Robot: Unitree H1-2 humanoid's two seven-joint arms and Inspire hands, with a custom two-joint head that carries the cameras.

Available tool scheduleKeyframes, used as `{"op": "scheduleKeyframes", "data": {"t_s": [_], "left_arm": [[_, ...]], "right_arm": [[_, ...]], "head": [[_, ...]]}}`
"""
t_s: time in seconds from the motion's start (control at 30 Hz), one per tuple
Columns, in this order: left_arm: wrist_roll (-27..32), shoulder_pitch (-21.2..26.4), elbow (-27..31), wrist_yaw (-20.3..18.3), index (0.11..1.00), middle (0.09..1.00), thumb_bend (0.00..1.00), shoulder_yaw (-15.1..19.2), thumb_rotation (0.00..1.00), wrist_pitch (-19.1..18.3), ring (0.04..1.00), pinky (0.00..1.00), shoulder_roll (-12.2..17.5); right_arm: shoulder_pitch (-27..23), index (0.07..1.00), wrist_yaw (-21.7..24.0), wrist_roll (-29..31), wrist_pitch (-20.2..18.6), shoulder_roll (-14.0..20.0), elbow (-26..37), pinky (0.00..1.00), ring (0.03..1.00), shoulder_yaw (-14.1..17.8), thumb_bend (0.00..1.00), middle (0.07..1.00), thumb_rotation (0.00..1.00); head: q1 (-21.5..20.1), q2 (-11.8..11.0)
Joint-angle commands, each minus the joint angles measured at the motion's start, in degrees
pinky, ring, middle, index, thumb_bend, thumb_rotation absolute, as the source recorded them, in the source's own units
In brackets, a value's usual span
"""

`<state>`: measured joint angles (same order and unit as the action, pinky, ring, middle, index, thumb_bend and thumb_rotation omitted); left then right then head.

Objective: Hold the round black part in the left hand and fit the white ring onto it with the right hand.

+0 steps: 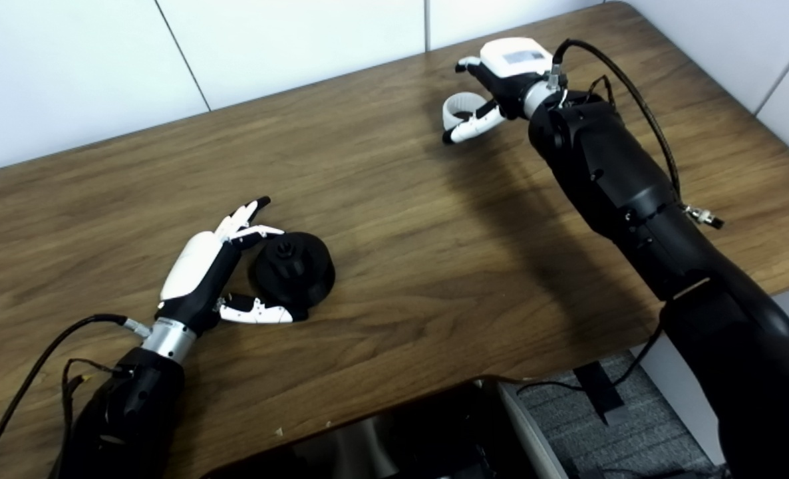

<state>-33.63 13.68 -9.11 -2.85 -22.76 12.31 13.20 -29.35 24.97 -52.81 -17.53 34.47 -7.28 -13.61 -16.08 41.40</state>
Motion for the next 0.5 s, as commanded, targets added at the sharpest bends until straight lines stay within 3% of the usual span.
{"op": "scheduleKeyframes", "data": {"t_s": [0.0, 0.2, 0.47], "left_arm": [[-1.34, -1.08, -0.19, 0.0, 0.64, 1.0, 1.0, 0.31, 0.37, -0.02, 1.0, 1.0, 1.29], [-1.35, -1.14, 0.28, -0.34, 0.64, 1.0, 1.0, 0.37, 0.37, -0.28, 1.0, 1.0, 1.37], [-1.62, -1.19, 0.29, -0.23, 0.638, 1.0, 1.0, 0.46, 0.36, -0.19, 1.0, 1.0, 1.4]], "right_arm": [[-3.57, 0.908, -0.06, -0.32, -0.61, 1.48, 0.43, 0.9, 0.956, 0.31, 0.88, 0.885, 0.58], [-4.59, 0.901, 0.16, -0.17, 0.35, 1.66, -2.29, 0.91, 0.954, -0.8, 0.82, 0.88, 0.42], [-5.38, 0.888, -0.96, 0.19, 1.11, 1.36, -5.41, 0.9, 0.942, -1.88, 0.81, 0.866, 0.38]], "head": [[0.11, 0.04], [0.09, 0.11], [0.52, 0.26]]}}
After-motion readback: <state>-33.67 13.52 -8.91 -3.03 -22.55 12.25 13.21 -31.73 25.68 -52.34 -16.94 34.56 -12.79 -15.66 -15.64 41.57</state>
